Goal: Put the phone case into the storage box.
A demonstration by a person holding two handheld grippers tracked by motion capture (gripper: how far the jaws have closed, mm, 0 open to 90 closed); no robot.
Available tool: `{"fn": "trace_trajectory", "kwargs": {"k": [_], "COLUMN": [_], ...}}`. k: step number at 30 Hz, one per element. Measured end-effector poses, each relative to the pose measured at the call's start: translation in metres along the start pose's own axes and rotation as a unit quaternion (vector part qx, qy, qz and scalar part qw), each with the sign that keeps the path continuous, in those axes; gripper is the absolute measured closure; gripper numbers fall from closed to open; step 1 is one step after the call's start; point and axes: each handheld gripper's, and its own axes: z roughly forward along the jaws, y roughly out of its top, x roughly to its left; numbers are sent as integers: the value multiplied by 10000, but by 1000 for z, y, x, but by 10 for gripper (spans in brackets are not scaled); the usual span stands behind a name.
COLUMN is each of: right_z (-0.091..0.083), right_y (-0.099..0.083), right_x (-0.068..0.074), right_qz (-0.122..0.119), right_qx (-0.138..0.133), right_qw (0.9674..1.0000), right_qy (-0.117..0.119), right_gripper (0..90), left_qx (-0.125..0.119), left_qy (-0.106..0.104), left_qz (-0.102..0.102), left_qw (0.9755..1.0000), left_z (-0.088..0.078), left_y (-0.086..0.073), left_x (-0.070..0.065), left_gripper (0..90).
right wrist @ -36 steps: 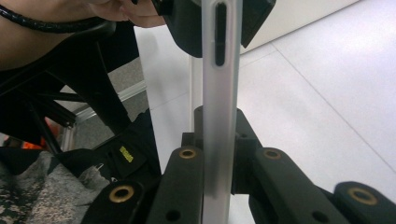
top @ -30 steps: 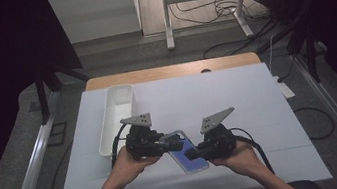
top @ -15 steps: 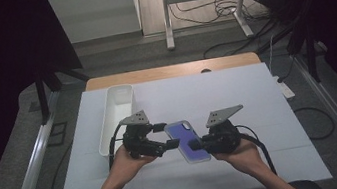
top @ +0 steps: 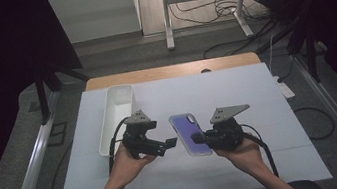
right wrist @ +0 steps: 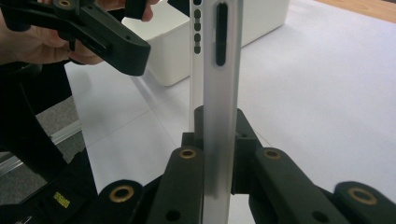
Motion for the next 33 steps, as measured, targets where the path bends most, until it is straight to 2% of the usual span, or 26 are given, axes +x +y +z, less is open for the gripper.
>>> {"fn": "trace_trajectory", "kwargs": {"k": [4, 6, 8, 9, 11, 13, 15, 17, 20, 21, 22, 24, 26, 31, 33], "right_z": [1, 1, 2, 2, 3, 3, 3, 4, 5, 5, 5, 6, 6, 8, 9], "right_y": [0, 0, 0, 0, 0, 0, 0, -1, 0, 0, 0, 0, 0, -1, -1], "right_x": [2, 3, 3, 4, 5, 6, 6, 7, 9, 11, 11, 13, 14, 13, 13], "right_qz": [-7, -3, -5, -10, -3, -28, -31, -39, -68, -114, -114, -180, -196, -181, -182], "right_qx": [-25, -26, -30, -17, -26, -23, -24, -19, -18, -12, -12, 5, 9, 61, 72], "right_qw": [10000, 10000, 10000, 10000, 10000, 9999, 9999, 9999, 9999, 9999, 9999, 9998, 9997, 9998, 9998], "right_qy": [-19, -19, -43, -61, -65, -94, -102, -99, -96, -113, -113, -131, -127, -82, -68], "right_gripper": [853, 852, 852, 852, 852, 852, 852, 852, 852, 852, 852, 852, 852, 852, 852], "left_qx": [54, 35, 36, 25, 9, -1, 0, 15, 12, 12, 11, 2, 20, -91, -92], "left_qy": [118, 71, 44, -59, -45, -116, -126, -198, -274, -305, -320, -433, -430, -739, -737], "left_qz": [47, 74, 114, 142, 147, 152, 143, 113, 94, 86, 79, 51, 69, -317, -330], "left_qw": [9999, 9999, 9999, 9999, 9999, 9998, 9998, 9997, 9996, 9995, 9995, 9991, 9990, 9967, 9967], "left_z": [2, 2, 1, 1, 0, -1, -2, -2, -2, -2, -2, -3, -3, -6, -6], "left_y": [0, 0, 0, 0, 1, 1, 2, 2, 2, 2, 2, 2, 2, 2, 2], "left_x": [-3, -4, -6, -7, -9, -10, -10, -10, -11, -11, -11, -11, -11, -6, -6], "left_gripper": [34, 87, 156, 226, 310, 423, 444, 540, 625, 688, 688, 769, 770, 830, 837]}}
